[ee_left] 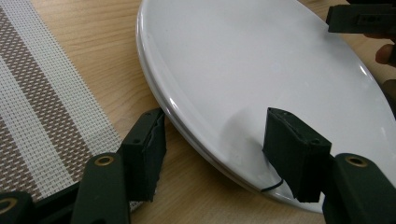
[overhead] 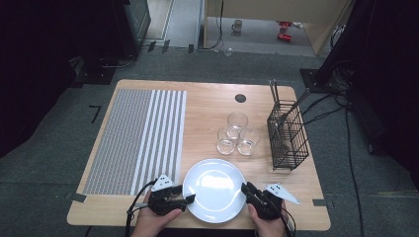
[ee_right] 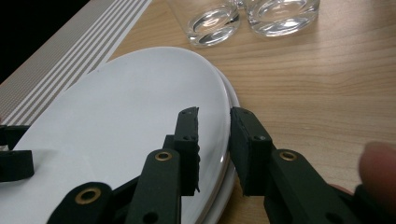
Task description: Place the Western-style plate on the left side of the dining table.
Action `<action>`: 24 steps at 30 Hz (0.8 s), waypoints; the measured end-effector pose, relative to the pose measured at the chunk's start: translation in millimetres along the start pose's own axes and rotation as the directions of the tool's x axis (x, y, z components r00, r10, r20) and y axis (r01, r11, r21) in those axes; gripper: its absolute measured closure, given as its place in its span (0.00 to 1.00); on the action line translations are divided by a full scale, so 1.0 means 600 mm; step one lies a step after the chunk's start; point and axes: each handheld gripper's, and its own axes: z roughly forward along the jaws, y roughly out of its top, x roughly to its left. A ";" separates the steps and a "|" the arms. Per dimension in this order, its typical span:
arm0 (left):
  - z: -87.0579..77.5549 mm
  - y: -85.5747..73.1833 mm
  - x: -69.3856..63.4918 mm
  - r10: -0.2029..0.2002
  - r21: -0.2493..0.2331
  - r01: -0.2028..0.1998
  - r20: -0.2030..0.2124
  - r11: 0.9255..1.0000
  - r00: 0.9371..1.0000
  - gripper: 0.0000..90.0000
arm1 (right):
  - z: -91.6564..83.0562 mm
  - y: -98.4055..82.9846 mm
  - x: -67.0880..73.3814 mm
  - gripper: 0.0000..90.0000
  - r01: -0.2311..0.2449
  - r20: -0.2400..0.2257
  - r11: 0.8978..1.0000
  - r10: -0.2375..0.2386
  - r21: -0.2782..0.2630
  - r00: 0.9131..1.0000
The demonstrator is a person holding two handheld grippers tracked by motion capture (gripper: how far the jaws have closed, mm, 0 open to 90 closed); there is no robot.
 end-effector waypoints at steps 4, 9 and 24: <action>0.000 0.000 0.000 0.002 0.000 -0.002 0.000 1.000 1.000 0.44 | 0.000 -0.001 0.003 0.81 0.004 -0.012 1.000 -0.004 0.000 1.000; -0.001 -0.001 0.000 0.004 0.002 -0.004 0.003 1.000 1.000 0.44 | 0.000 -0.002 0.004 0.80 0.009 -0.010 1.000 -0.009 -0.003 1.000; -0.005 0.000 0.002 0.003 -0.007 -0.003 0.013 1.000 1.000 0.46 | 0.001 -0.002 0.004 0.79 0.004 -0.018 1.000 -0.004 -0.009 1.000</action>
